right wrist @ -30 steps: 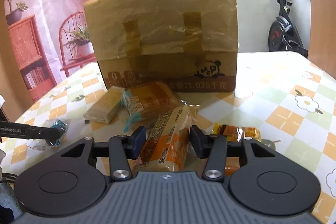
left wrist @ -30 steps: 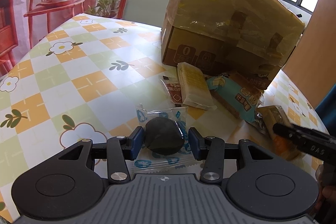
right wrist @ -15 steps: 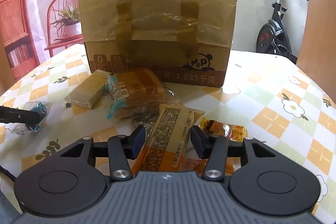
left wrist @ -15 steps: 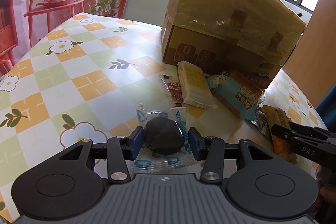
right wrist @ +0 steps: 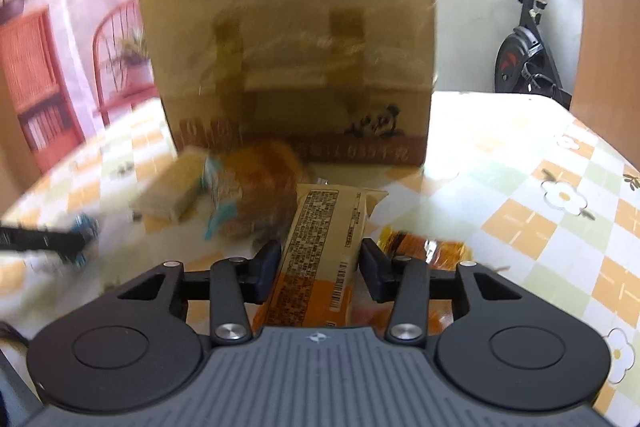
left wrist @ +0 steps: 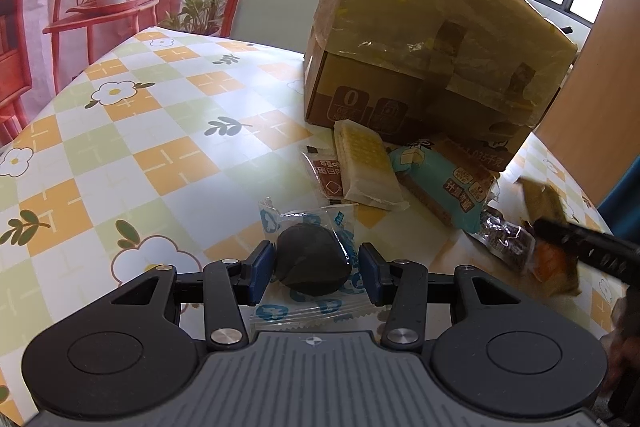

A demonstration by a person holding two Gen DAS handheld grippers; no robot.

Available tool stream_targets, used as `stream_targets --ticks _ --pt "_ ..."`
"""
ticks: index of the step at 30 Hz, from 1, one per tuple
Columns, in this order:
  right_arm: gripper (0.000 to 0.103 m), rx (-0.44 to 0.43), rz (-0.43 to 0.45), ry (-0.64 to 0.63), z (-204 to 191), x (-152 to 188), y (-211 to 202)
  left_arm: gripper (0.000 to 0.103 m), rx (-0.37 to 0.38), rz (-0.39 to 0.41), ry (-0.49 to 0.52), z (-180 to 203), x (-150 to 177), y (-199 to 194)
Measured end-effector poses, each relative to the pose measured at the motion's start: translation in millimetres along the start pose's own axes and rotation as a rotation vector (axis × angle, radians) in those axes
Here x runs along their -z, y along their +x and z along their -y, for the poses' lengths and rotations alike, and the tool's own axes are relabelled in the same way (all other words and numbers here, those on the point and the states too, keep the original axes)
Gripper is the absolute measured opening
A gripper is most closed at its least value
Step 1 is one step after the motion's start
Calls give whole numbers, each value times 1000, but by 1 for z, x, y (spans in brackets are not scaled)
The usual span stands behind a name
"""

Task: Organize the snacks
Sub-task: 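Lift the black snack with the left tool while the right tool carries the bar over the box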

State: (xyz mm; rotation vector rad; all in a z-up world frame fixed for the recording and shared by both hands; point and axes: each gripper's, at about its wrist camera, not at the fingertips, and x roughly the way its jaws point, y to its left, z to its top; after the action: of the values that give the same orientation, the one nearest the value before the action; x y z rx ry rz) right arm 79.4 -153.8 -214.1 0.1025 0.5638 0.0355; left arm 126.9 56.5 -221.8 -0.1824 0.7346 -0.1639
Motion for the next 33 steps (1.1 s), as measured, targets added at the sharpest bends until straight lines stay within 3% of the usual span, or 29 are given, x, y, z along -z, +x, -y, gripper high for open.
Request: stream_targets --ticks 8,12,20,27,33 --pt "46 -40 95 81 17 -30 -23 49 23 57 28 6 -27 -14" --pt "46 -61 163 62 18 -54 -35 49 85 112 18 15 -60 -26" --pt "46 -109 302 14 20 -123 -50 49 183 275 128 62 -141 -50" --pt "46 -122 379 -10 30 -188 -40 49 218 336 165 104 -215 -27" --pt "46 -107 388 -87 29 -238 -9 49 231 279 157 121 -254 21"
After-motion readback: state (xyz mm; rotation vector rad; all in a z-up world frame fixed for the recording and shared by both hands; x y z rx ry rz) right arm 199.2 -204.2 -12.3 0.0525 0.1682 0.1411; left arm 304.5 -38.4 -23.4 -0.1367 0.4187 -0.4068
